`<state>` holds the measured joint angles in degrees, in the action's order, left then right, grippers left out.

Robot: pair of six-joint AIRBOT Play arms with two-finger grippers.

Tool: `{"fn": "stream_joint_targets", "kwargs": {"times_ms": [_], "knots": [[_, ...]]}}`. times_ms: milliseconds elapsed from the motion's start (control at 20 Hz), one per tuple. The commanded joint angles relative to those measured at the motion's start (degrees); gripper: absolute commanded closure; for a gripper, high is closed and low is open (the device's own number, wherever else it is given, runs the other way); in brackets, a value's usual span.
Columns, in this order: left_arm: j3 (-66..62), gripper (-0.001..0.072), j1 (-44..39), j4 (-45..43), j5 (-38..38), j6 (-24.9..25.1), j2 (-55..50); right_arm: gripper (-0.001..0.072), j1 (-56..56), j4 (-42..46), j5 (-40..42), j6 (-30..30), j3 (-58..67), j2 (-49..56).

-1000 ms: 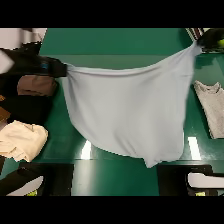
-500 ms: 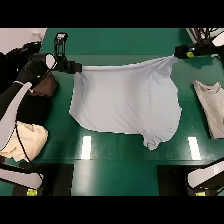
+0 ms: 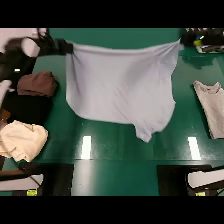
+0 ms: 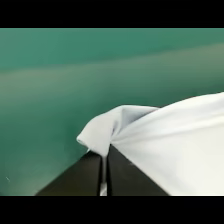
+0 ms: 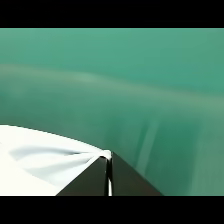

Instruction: Fold the shirts.

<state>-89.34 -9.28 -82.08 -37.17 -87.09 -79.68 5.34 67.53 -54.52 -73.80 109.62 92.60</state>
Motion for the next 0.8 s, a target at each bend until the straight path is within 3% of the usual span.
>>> {"fn": "stream_joint_targets", "kwargs": {"times_ms": [0, 450, 750], "knots": [[-0.8, 0.0679, 0.0, -0.2, -0.3, 3.0, 14.2, 0.0702, 0.1, 0.0, -1.7, 2.4, 0.0, -10.8], [-0.8, 0.068, 0.0, 1.8, -0.2, 3.1, 46.6, 0.0701, 0.0, 1.1, -5.2, 3.4, 0.0, -41.6], [-4.2, 0.068, 0.0, 12.8, -1.6, 3.0, 52.5, 0.0702, 0.0, 9.4, -5.2, 3.2, 0.0, -51.5]]}}
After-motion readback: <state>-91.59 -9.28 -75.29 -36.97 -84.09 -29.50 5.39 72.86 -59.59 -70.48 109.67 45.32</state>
